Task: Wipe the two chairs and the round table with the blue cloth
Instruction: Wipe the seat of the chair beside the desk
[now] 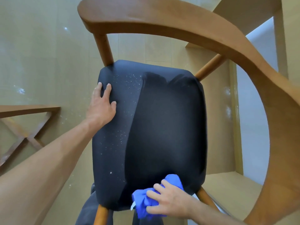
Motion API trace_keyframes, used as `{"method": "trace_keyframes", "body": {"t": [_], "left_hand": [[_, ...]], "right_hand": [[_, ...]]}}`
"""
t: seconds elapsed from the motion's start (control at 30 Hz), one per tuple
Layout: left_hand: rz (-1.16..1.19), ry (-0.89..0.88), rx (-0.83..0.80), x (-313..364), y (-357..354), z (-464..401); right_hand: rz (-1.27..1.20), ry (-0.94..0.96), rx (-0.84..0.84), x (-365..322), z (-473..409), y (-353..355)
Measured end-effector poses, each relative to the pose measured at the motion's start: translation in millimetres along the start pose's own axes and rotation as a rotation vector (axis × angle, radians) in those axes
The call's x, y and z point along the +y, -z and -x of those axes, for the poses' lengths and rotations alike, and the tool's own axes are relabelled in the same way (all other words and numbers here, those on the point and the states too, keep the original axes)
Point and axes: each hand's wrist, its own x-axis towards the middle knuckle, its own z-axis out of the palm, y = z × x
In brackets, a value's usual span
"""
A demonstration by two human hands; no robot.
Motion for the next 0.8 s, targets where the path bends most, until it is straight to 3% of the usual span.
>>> {"method": "trace_keyframes", "body": {"t": [0.1,0.23,0.33,0.43,0.6,0.7,0.8], "left_hand": [[-0.011,-0.011,0.035,2,-2,2],[-0.014,-0.015,0.055,-1,1,2],[0.000,-0.024,0.045,-4,4,3],[0.015,-0.051,0.028,-11,6,1],[0.287,-0.044,0.017,-25,10,-7],[0.625,0.051,-0.022,-31,19,-12],[0.764,0.121,-0.044,-29,28,-14]], "right_hand": [[0.106,-0.091,0.238,71,45,-2],[-0.214,-0.667,0.476,162,53,35],[-0.380,-0.932,0.722,206,1,91],[-0.416,-0.937,0.850,224,-92,153],[-0.383,-0.968,0.787,186,-172,188],[-0.252,-0.796,0.736,113,-178,161],[-0.204,-0.426,0.670,13,-162,108]]}}
